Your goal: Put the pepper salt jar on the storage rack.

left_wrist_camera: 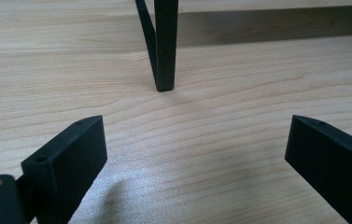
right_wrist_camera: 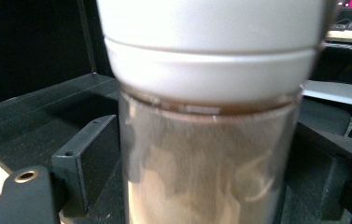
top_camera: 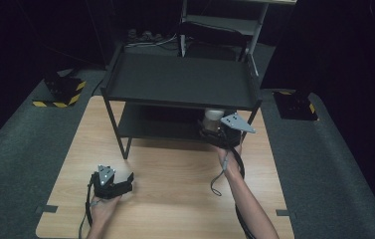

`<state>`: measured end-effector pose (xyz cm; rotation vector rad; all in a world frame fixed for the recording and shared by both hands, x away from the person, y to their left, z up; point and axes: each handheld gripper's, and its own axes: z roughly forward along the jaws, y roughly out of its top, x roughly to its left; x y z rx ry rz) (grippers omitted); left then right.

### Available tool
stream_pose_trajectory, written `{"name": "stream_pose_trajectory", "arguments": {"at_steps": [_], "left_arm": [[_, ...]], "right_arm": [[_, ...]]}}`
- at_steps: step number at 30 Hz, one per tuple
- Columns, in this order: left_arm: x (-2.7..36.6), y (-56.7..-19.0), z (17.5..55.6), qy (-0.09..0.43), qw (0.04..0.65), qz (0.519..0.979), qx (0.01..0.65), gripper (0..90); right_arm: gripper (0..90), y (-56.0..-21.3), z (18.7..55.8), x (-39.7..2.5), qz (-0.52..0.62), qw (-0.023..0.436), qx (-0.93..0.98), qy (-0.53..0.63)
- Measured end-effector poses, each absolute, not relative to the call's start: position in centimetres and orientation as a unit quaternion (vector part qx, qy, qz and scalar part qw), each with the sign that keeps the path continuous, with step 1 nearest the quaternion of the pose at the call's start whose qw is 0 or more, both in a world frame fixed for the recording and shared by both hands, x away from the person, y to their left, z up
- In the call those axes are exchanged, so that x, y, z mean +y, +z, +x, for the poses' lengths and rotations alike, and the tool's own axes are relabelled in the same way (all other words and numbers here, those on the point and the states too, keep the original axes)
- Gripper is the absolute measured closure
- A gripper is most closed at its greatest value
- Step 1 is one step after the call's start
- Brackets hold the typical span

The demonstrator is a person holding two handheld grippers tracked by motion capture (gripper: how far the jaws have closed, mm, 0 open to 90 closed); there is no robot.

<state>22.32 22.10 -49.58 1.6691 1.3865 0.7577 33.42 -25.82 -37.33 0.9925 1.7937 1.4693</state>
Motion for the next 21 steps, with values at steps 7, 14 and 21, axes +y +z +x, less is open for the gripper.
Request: {"name": "stream_pose_trajectory", "arguments": {"at_steps": [7,14,21], "left_arm": [[22.0,-49.6,22.3,0.302,0.407,0.663,0.551,5.6],[21.9,-49.6,22.3,0.303,0.406,0.663,0.551,5.6],[21.9,-49.6,22.3,0.305,0.405,0.664,0.550,5.6]], "right_arm": [[15.9,-37.9,32.2,-26.9,0.365,0.309,0.672,0.564],[15.6,-38.8,30.1,-28.2,0.336,0.314,0.682,0.569],[15.2,-40.9,27.3,-30.1,0.305,0.301,0.693,0.580]]}}
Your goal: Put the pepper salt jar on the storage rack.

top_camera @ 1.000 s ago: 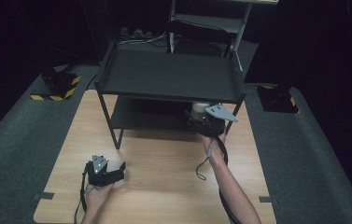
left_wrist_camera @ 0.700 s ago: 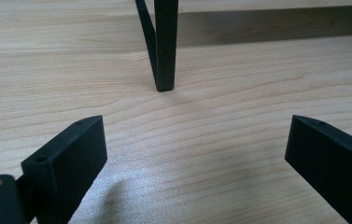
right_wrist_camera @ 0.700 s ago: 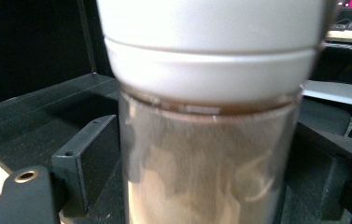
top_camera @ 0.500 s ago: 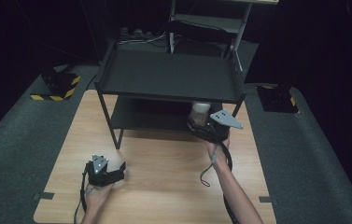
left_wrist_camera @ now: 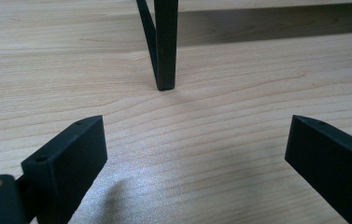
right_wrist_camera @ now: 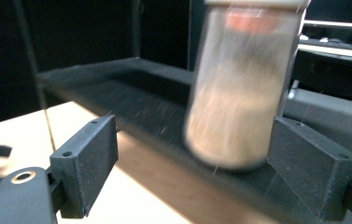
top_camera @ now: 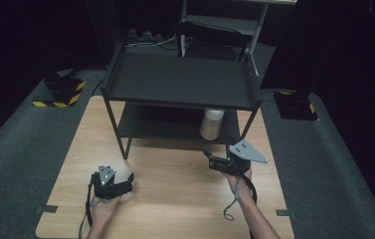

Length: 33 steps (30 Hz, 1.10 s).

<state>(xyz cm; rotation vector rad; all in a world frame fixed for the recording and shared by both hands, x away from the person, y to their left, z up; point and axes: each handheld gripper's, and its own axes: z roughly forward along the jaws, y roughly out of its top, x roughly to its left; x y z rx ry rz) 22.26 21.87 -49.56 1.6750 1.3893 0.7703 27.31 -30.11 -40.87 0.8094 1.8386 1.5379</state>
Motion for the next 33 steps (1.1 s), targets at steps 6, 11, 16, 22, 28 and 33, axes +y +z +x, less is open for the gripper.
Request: {"name": "stream_pose_trajectory", "arguments": {"at_steps": [6,11,16,22,28,33], "left_arm": [[21.8,-49.5,22.2,0.307,0.403,0.664,0.551,5.7],[21.7,-49.5,22.2,0.308,0.402,0.665,0.549,5.7],[21.6,-49.5,22.2,0.309,0.401,0.665,0.549,5.7],[21.4,-49.6,22.0,0.312,0.399,0.665,0.549,5.7],[21.4,-49.6,21.9,0.313,0.399,0.664,0.549,5.7],[21.4,-49.6,21.9,0.314,0.400,0.663,0.550,5.7]], "right_arm": [[15.4,-44.4,23.9,-32.3,0.299,0.302,0.689,0.588],[16.0,-48.4,21.6,-34.3,0.312,0.314,0.693,0.568],[17.7,-51.8,20.5,-35.5,0.365,0.339,0.675,0.544],[18.2,-52.7,20.9,-35.5,0.375,0.342,0.668,0.544],[18.3,-52.8,21.1,-35.8,0.387,0.334,0.666,0.542],[18.3,-53.0,20.8,-36.0,0.397,0.332,0.654,0.552]]}}
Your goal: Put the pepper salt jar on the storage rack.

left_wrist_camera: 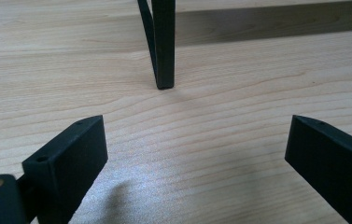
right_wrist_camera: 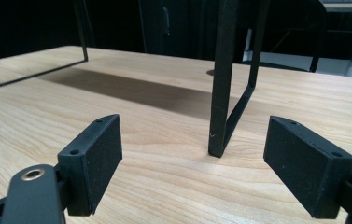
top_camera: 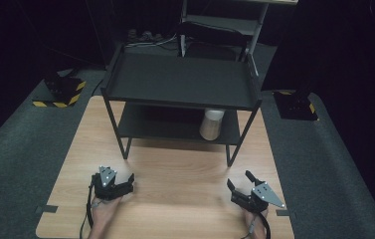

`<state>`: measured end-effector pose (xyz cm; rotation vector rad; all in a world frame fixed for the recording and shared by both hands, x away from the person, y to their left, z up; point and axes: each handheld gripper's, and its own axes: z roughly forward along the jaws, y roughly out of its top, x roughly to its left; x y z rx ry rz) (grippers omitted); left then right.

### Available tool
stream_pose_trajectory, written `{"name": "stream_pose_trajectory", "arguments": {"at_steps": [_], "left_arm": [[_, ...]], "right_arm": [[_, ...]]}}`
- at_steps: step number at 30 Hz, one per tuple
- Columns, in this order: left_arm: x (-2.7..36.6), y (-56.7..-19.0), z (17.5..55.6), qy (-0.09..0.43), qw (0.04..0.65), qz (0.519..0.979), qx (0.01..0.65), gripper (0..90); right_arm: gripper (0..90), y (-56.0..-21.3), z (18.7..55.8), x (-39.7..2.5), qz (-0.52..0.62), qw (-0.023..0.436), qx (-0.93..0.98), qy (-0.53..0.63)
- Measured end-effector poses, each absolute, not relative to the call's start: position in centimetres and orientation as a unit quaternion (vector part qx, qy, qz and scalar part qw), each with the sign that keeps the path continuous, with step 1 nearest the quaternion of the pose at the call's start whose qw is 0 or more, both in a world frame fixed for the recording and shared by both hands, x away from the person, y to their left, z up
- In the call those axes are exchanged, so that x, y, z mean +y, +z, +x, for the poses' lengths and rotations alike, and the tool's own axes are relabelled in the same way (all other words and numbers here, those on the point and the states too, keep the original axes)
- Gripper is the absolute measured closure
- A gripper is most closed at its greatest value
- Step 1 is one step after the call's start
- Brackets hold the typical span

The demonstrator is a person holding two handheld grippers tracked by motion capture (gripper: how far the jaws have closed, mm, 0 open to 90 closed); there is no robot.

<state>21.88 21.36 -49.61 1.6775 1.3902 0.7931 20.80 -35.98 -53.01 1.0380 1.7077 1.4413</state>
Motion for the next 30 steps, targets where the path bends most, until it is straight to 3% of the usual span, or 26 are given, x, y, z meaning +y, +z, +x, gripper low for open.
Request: {"name": "stream_pose_trajectory", "arguments": {"at_steps": [30], "left_arm": [[21.22,-49.67,21.75,0.315,0.400,0.660,0.552,5.8]], "right_arm": [[19.3,-53.28,20.62,-36.16,0.394,0.326,0.650,0.562]]}}
